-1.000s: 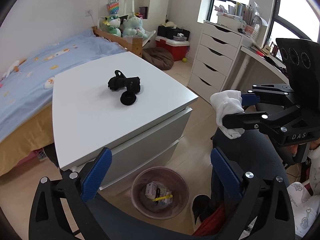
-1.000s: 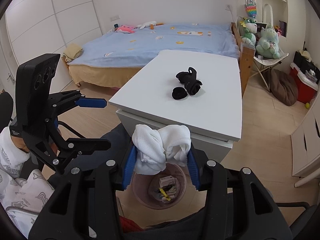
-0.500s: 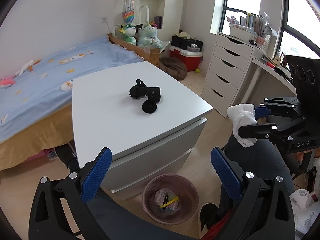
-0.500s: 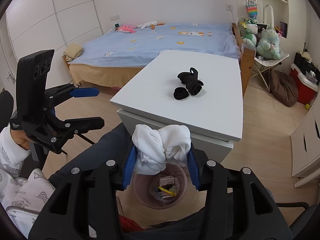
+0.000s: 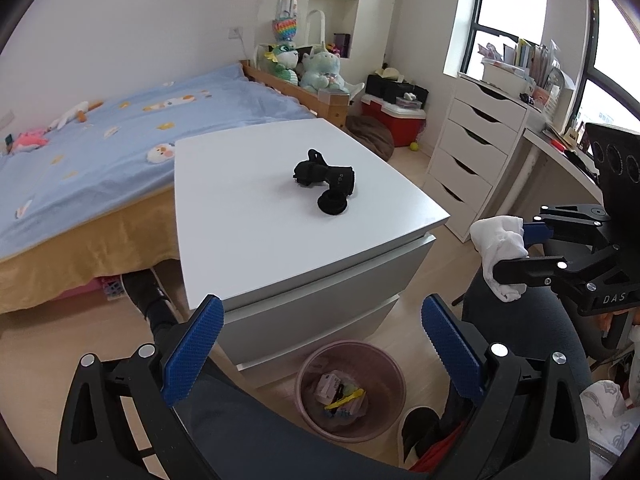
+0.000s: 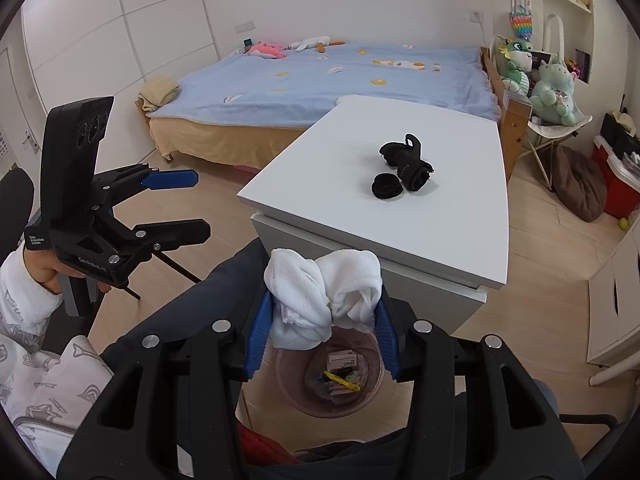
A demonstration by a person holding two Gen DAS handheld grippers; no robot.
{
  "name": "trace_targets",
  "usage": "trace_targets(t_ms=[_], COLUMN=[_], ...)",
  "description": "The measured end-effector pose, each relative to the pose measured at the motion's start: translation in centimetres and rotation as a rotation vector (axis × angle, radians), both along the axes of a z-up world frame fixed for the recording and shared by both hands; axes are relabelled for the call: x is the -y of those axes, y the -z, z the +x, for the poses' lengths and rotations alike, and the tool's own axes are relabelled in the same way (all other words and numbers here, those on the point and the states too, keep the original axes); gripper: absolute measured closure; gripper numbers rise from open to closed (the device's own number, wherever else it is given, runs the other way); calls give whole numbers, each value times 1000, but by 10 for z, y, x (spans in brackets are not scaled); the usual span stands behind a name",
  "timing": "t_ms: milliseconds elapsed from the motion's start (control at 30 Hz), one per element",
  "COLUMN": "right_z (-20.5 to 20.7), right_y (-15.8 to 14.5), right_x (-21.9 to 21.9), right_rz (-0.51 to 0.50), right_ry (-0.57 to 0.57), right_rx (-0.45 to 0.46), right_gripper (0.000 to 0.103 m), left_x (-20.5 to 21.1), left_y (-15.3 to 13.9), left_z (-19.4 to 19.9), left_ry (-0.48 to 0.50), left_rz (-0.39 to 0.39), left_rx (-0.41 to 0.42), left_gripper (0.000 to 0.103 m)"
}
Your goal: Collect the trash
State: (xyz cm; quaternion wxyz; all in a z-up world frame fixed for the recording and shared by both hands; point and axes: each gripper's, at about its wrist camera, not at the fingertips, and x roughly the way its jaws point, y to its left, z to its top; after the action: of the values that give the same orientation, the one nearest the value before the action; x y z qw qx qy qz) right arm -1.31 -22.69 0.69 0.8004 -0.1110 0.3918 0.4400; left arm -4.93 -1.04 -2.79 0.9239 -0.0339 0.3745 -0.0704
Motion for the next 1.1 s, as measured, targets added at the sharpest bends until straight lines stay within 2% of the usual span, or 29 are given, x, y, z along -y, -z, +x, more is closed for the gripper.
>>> trace_targets(t_ms=[267, 367, 433, 500, 600, 1100], right_z=[-3, -5, -5, -5, -3, 11], right_y=[1, 2, 4, 5, 8, 10], right_x=[-12, -16, -17, -16, -15, -2], right_rz=[3, 5, 10, 8, 2, 8], right_ry=[-44, -66, -72, -60, -40, 55], right_rx=[-13, -20, -25, -23, -22, -46], right_gripper=[56, 44, 25, 14, 8, 5], left_x=[-7, -9, -9, -8, -7, 0], left_y=[2, 2, 2, 3, 4, 5], left_z=[-3, -3, -4, -3, -3, 2], left_ry=[-14, -19, -20, -19, -14, 5], left_rz=[-13, -13, -14, -13, -12, -3], left_rx=[-5, -3, -3, -6, -9, -20], left_gripper=[8, 8, 8, 8, 8, 8])
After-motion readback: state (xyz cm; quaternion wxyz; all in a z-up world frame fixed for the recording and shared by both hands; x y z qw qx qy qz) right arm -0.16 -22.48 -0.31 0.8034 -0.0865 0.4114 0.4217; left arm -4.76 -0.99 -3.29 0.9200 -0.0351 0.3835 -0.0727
